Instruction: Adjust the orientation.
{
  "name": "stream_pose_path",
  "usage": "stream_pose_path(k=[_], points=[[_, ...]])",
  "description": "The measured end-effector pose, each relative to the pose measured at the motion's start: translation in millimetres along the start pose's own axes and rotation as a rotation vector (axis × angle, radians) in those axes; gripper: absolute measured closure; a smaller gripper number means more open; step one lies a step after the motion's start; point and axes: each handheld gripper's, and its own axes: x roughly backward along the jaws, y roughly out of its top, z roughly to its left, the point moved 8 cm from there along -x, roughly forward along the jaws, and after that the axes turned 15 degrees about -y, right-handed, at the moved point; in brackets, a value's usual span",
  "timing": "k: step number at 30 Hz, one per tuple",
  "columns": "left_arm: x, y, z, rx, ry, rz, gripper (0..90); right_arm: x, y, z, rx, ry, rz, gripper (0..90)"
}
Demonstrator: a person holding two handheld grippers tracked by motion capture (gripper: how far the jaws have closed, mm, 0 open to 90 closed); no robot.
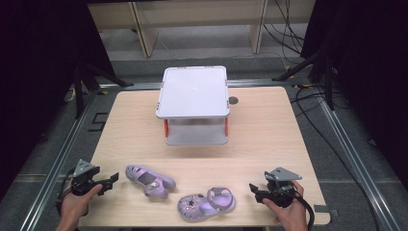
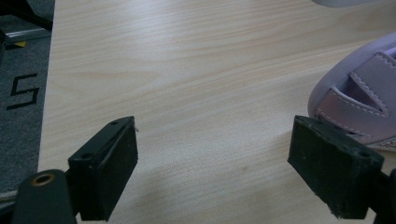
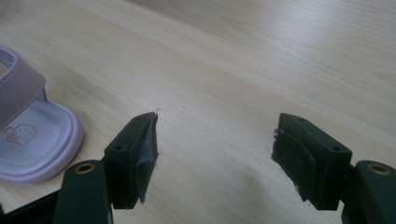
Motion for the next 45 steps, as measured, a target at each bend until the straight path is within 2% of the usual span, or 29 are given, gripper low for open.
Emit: stream_pose_path(k=[1,2,3,4,5,9,11,14,15,16,18,21,22,23,24,26,27,29,30,31,35,37,38,45], points=[[-0.9,0.1,0.1,-0.001,0.0,-0.004,15.1,2.3,0.1,2.0,-0.013,0.029,0.003,30.3],[-1.0,0.0,0.2,-0.002,0.0,-0.002,15.1,4.4,0.2,5.5,-0.043,0.025,0.01,30.3],[-1.0,0.0,0.2,-0.002,0.0,-0.002,15.1,3.8,1.3,5.4,-0.005,0.042,0.002,30.3],[-1.4,0.3,0.1,-0.005,-0.004,-0.007,15.1,4.2,2.3,7.1,0.0,0.048,-0.004,30.3],[-0.7,0.0,0.1,-0.003,0.0,-0.003,15.1,4.5,3.4,7.7,0.007,0.029,-0.012,30.1],[-0.7,-0.2,0.2,0.0,0.001,-0.004,15.1,8.1,8.5,14.6,0.007,0.051,-0.033,29.1],[-1.7,-0.1,0.3,-0.003,-0.005,-0.008,15.1,9.9,15.1,23.0,0.051,0.078,-0.069,29.1],[-2.3,-0.1,-0.1,-0.002,-0.011,-0.011,15.1,13.3,20.1,36.2,0.067,0.128,-0.082,30.1],[-2.3,-0.1,-0.1,-0.002,-0.011,-0.011,15.1,13.3,20.1,36.2,0.067,0.128,-0.082,30.1],[-2.2,-0.5,0.5,-0.003,-0.004,-0.007,15.1,14.8,23.6,42.0,0.103,0.138,-0.1,32.7],[-1.9,-1.0,0.9,-0.003,0.0,-0.001,15.1,17.1,25.9,50.5,0.117,0.169,-0.113,34.7],[-2.1,-1.4,2.1,-0.004,0.004,0.0,15.1,21.3,30.0,61.0,0.155,0.19,-0.142,41.6],[-2.7,-1.3,1.5,0.0,-0.006,-0.006,15.1,22.3,31.4,62.0,0.184,0.173,-0.153,43.2],[-2.7,-1.3,1.5,0.0,-0.006,-0.006,15.1,22.3,31.4,62.0,0.184,0.173,-0.153,43.2],[-2.7,-1.1,1.5,-0.001,-0.005,-0.006,15.1,24.3,33.7,64.2,0.213,0.16,-0.155,44.0],[-2.5,-1.7,2.8,-0.009,0.002,0.003,15.1,26.1,39.2,62.4,0.222,0.163,-0.178,44.0],[-2.5,-1.6,2.5,-0.007,0.0,0.0,15.1,27.4,41.0,62.9,0.201,0.179,-0.177,44.2],[-2.6,-1.4,2.4,-0.005,-0.001,-0.001,15.1,27.7,43.0,62.7,0.202,0.185,-0.183,44.5],[-2.7,-1.1,1.7,-0.001,-0.006,-0.007,15.1,27.7,44.4,62.7,0.213,0.189,-0.187,45.0],[-1.3,-2.3,2.1,0.0,0.003,0.007,15.1,26.9,46.4,69.0,0.229,0.223,-0.191,46.1],[-2.4,-1.6,2.2,0.003,0.001,-0.005,15.1,22.1,48.2,88.4,0.301,0.278,-0.179,47.7],[-2.1,-1.6,2.4,0.004,0.002,-0.007,15.1,20.0,48.9,93.3,0.315,0.294,-0.176,47.8],[-1.7,-1.7,2.4,0.003,0.003,-0.003,15.1,16.2,49.3,101.1,0.336,0.318,-0.16,48.0],[-2.8,-2.1,2.7,0.005,-0.003,-0.006,15.1,5.5,49.7,108.4,0.371,0.359,-0.127,50.4]])
